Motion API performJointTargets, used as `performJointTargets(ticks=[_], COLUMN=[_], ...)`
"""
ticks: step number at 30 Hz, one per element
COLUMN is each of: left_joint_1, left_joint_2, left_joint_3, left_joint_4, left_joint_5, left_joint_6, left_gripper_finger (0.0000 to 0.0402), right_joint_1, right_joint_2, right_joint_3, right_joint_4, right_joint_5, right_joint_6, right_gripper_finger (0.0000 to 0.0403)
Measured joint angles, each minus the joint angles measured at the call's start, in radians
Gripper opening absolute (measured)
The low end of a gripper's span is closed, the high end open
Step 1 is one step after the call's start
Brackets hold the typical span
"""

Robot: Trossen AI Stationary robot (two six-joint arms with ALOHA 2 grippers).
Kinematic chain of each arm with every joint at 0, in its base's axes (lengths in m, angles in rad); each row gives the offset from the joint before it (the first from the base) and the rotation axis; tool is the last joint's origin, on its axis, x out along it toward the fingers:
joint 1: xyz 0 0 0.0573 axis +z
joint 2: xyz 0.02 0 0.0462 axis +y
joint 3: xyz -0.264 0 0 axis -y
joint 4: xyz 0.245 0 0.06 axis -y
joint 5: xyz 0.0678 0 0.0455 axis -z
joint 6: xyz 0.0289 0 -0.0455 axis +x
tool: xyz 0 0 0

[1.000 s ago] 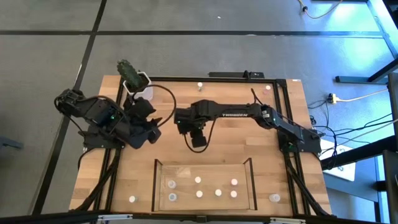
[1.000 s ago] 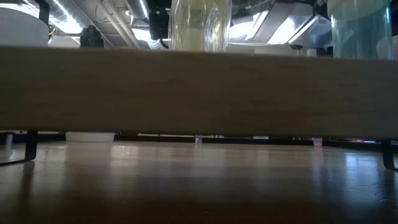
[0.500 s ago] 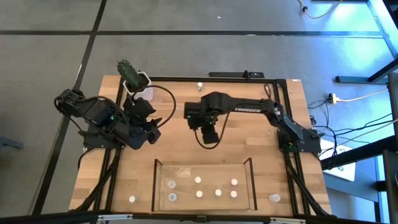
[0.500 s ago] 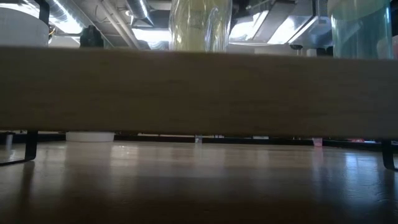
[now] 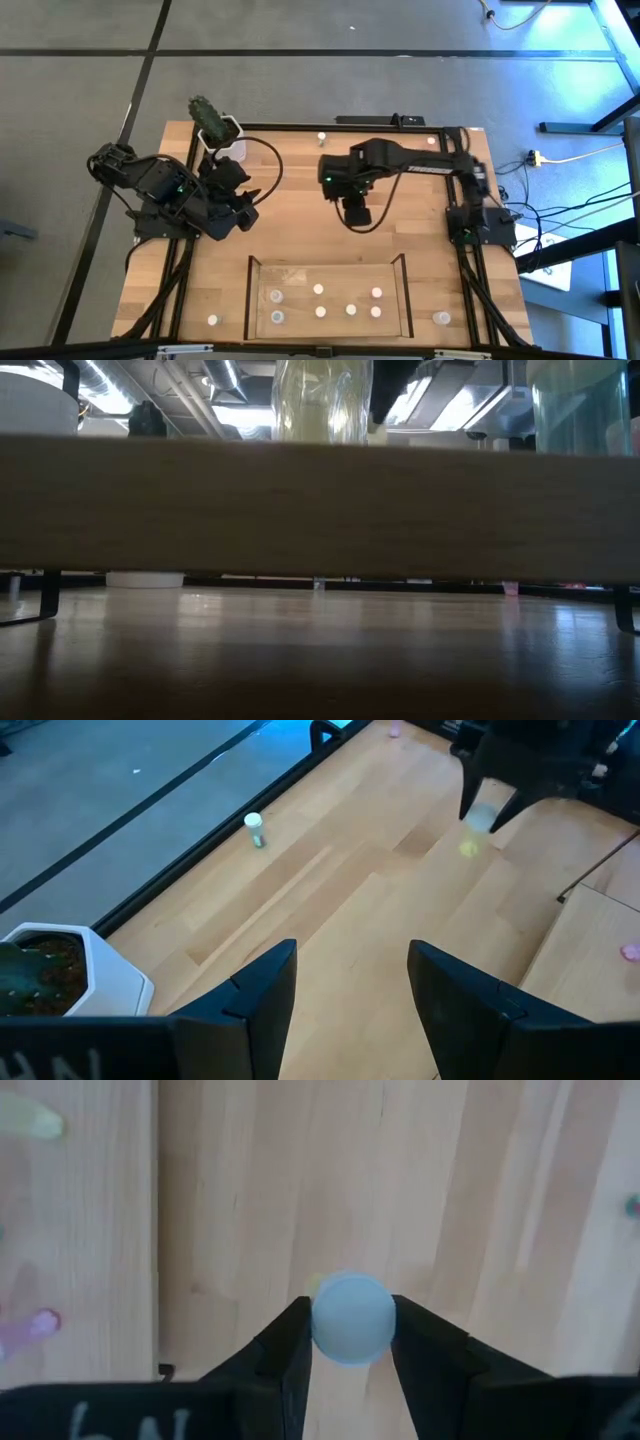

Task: Pick and place medicine bottles onto shelf by color
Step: Put the yellow pill bottle on the shelf aligned with the other yellow pill bottle

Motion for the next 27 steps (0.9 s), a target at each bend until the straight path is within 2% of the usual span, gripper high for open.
performJointTargets(ticks=[5, 9, 20, 27], left_joint_1=[0.003, 0.013, 0.050, 0.052], left_joint_2=[0.000, 0.000, 0.000, 0.000], left_joint_3=[0.000, 0.000, 0.000, 0.000], left_joint_4=[0.000, 0.000, 0.000, 0.000], left_joint_5=[0.000, 0.000, 0.000, 0.000], left_joint_6=[0.002, 0.003, 0.003, 0.003], left_gripper_finger=[0.0187, 0.0187, 0.0187, 0.0187], right_joint_1=[-0.001, 0.000, -0.001, -0.008], right_joint_2=[-0.160, -0.217, -0.175, -0.118], right_joint_3=[-0.264, -0.400, -0.601, -0.642], right_joint_4=[0.276, 0.478, 0.729, 0.746], right_joint_5=[0.001, 0.050, 0.050, 0.051], right_joint_6=[0.057, 0.088, 0.026, 0.020], right_gripper_finger=[0.0126, 0.0126, 0.0126, 0.0126])
